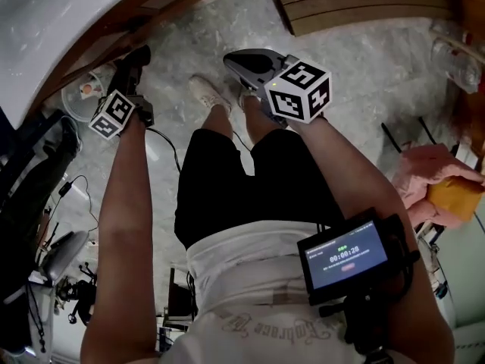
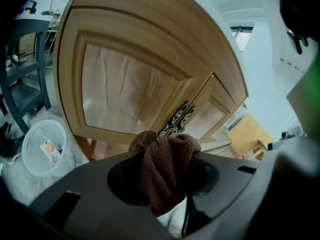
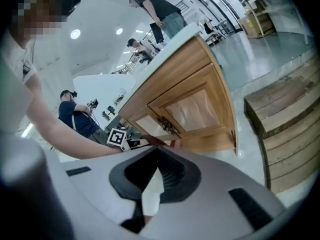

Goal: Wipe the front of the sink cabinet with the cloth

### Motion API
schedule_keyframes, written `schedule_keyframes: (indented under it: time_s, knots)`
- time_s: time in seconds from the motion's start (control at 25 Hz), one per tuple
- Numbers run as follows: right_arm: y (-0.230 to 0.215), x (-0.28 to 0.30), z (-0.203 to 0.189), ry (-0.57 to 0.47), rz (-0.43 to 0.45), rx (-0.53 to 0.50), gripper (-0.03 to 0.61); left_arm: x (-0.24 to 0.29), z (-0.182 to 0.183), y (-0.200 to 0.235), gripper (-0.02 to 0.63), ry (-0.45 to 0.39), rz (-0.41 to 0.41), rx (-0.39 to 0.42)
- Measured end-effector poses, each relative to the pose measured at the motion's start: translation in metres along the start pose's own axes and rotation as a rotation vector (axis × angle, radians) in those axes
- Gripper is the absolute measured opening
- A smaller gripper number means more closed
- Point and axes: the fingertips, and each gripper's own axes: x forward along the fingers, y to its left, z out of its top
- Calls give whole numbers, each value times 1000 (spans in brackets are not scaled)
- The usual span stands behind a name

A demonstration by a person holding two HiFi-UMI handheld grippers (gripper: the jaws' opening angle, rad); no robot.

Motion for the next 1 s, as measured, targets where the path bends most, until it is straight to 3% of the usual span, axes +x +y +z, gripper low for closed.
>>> schedule_keyframes:
  time_s: [0.2,0.48,0.68,0.84,1.0]
  knots:
    - [39,1,40,-17,18,-85,12,-60,19,-25,141,10,-71,102]
    - [93,-16,82,-39,26,-172,12,-144,48,-61,141,-34,-127,122]
    - [126,-20,120,-100,40,-206,12,-192,92,-59,141,-121,-105,122]
    - [151,-37,144,-136,51,-245,12,-233,120,-69,141,-166,-75,200]
    - [175,-53,161,-151,71,-295,12,-264,131,-99,141,-175,-108,271]
